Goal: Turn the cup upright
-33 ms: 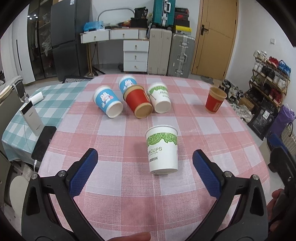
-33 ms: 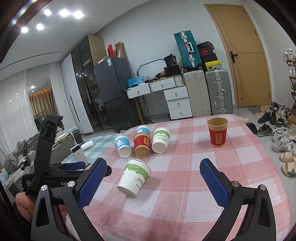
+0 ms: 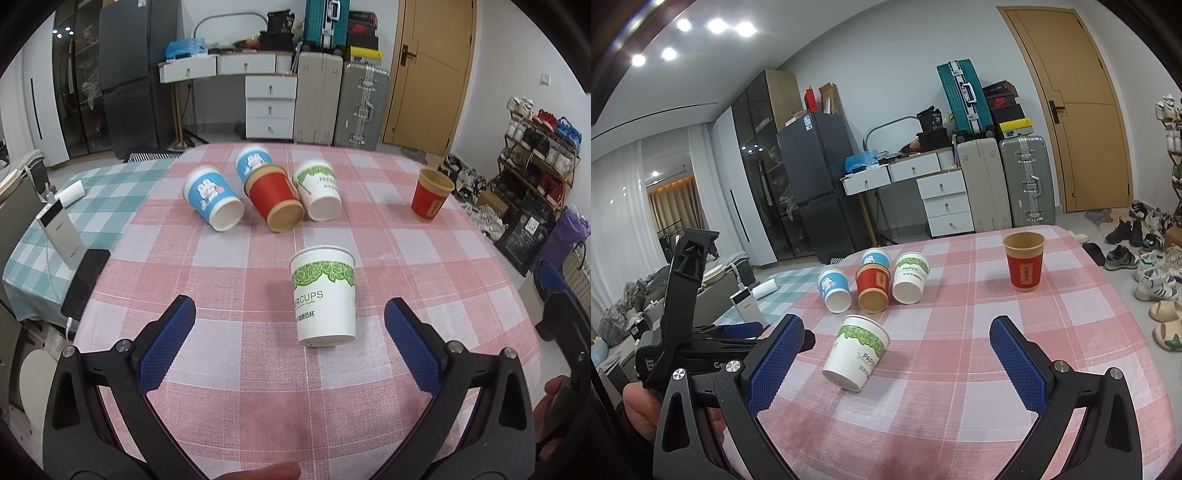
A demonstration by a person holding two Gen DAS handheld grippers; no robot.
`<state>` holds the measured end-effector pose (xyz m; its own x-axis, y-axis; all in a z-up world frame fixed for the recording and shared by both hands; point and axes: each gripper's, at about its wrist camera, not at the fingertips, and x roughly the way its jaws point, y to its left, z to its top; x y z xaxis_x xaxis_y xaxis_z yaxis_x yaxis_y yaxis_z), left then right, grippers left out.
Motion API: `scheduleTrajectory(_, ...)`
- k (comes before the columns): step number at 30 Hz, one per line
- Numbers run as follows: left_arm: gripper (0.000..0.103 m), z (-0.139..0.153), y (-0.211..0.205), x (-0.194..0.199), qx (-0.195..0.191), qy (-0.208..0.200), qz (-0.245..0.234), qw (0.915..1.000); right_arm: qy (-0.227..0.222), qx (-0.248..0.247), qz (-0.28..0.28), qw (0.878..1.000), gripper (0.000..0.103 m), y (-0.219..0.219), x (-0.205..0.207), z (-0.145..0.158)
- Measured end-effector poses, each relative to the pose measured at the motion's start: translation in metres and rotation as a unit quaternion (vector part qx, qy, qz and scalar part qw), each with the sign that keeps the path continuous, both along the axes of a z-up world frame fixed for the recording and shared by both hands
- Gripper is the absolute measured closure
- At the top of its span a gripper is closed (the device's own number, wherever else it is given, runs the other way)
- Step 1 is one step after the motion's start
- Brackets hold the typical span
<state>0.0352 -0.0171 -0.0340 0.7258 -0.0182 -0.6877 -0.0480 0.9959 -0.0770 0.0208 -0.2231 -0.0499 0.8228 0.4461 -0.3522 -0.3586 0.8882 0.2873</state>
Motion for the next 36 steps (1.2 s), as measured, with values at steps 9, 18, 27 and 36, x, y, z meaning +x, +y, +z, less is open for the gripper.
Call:
scheduleTrajectory(9, 0.001, -0.037, -0.016, 0.067, 0.003, 0.064, -0.028, 0.9976, 0.030, 0.018, -0.006, 0.999, 0.000, -0.016, 0.029, -0.022)
scheduleTrajectory(18, 0.043, -0.079, -0.012, 0.119, -0.042, 0.155, -0.048, 0.9858, 0.041, 0.032, 0.008, 0.999, 0.000, -0.022, 0.036, -0.028)
scheduleTrajectory(27, 0.045, -0.042, 0.018, 0.103, -0.129, 0.166, -0.064, 0.9756, 0.017, 0.037, 0.015, 0.999, 0.000, -0.017, 0.014, -0.013)
scheduleTrajectory(36, 0.044, 0.027, 0.043, 0.022, -0.149, 0.136, -0.091, 0.9752, -0.006, 0.022, 0.022, 0.999, 0.000, -0.003, -0.021, 0.006)
